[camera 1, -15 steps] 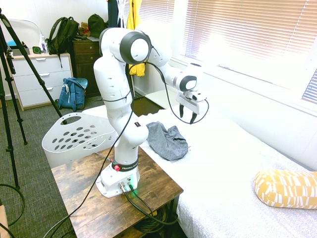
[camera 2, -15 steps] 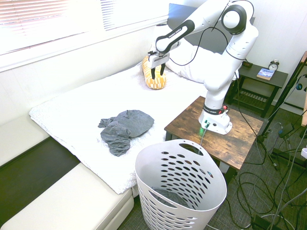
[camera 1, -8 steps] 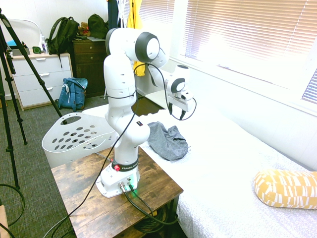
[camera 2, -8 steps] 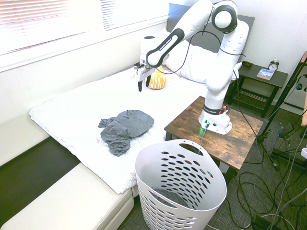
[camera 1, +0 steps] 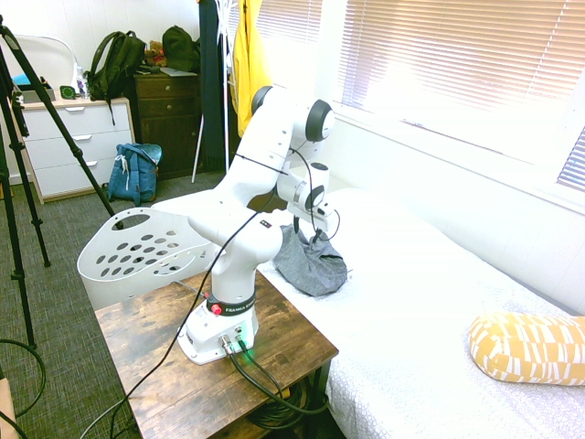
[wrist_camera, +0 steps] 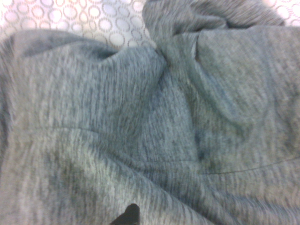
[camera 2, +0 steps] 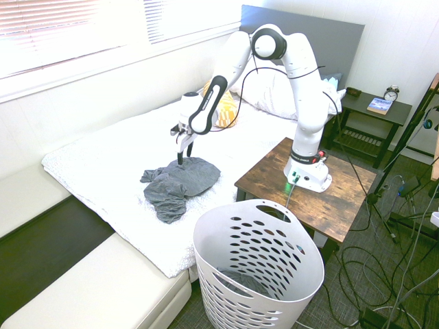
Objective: Put my clothes in the laundry bag
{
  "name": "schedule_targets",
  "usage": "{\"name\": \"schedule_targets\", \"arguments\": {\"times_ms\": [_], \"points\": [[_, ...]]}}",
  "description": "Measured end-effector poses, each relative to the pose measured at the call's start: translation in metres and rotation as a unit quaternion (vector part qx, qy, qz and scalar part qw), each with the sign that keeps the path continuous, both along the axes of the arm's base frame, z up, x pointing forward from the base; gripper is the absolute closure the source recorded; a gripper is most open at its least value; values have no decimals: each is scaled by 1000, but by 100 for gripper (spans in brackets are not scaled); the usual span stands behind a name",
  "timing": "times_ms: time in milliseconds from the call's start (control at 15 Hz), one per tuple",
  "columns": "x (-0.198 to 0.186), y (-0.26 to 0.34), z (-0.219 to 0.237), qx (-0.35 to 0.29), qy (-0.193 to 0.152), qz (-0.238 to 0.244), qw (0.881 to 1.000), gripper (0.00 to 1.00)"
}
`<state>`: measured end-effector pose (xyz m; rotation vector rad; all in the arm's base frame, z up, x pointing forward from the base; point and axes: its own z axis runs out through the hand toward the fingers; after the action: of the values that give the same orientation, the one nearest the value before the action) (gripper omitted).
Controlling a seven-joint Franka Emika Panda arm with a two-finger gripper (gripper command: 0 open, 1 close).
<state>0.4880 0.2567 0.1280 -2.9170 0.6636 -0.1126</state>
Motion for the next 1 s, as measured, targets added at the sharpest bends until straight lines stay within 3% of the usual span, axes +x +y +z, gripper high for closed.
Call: {"name": "schedule_targets", "arguments": {"times_ms": [133,400,800,867,1000], "points": [[-10,10,-49,-28,-11,16,999,0],[-3,3,-126,-50,7,24,998,0],[15,-21,-152,-70,2,39,997,0],[15,-22,-153,-65,4,36,997,100],[16,-25,-153,-50,12,33,998,100]]}}
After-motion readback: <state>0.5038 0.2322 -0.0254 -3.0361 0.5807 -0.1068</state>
